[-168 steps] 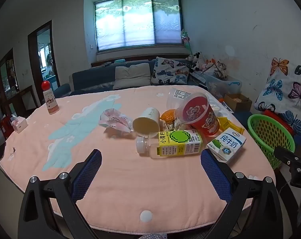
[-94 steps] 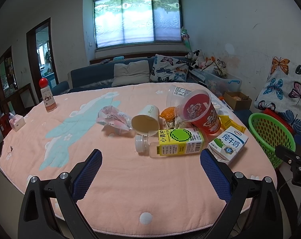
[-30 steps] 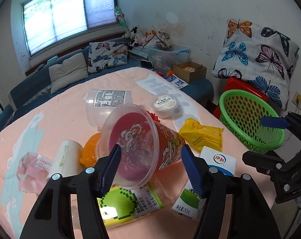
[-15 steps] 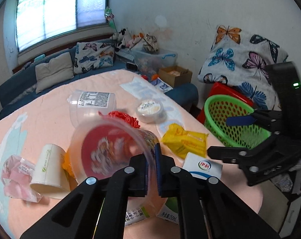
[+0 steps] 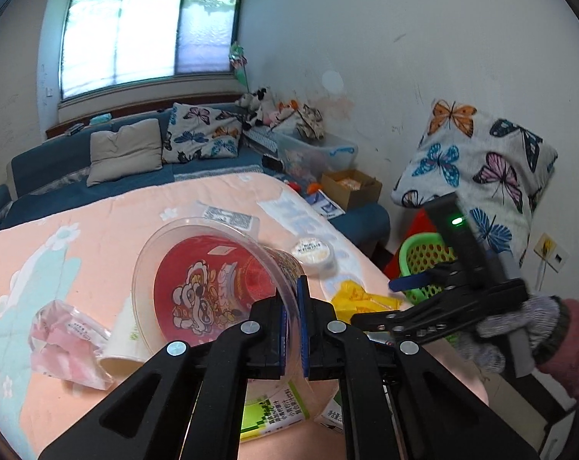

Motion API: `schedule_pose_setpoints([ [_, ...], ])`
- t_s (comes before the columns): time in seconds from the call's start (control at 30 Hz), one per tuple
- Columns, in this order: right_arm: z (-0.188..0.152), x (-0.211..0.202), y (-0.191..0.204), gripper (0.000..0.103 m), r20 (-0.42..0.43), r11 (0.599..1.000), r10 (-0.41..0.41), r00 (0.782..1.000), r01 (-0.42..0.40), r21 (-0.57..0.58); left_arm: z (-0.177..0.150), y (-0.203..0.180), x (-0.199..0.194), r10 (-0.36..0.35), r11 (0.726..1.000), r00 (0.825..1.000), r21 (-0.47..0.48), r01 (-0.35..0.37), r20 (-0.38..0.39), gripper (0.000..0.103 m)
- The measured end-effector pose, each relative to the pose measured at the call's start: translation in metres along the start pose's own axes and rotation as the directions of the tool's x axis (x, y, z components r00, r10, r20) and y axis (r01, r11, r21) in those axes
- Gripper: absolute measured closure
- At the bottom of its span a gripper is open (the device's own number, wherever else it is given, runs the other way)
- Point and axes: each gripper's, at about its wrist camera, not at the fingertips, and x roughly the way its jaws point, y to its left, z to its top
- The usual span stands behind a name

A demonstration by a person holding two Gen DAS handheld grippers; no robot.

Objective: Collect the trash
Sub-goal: 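Grasp the red-printed cup with the left tool while the right grasps the yellow packet, then drop the yellow packet into the green basket with the right tool while the left carries the cup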

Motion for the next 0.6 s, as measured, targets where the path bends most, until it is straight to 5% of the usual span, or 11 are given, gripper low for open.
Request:
schedule_pose_setpoints([
  [0.27, 0.007, 0.028, -0.011, 0.015, -0.069, 1.000, -0.004, 0.998, 0.005, 0.015, 0.002, 0.009, -0.010, 0.019, 1.000, 1.000, -0.012, -0.019, 0.013, 0.097],
  [0.6, 0.002, 0.019, -0.018, 0.041, -0.036, 0.999, -0.024, 0.999, 0.025, 0.029, 0.001, 0.009, -0.009, 0.018, 1.000, 1.000, -0.019, -0.018, 0.013, 0.098],
])
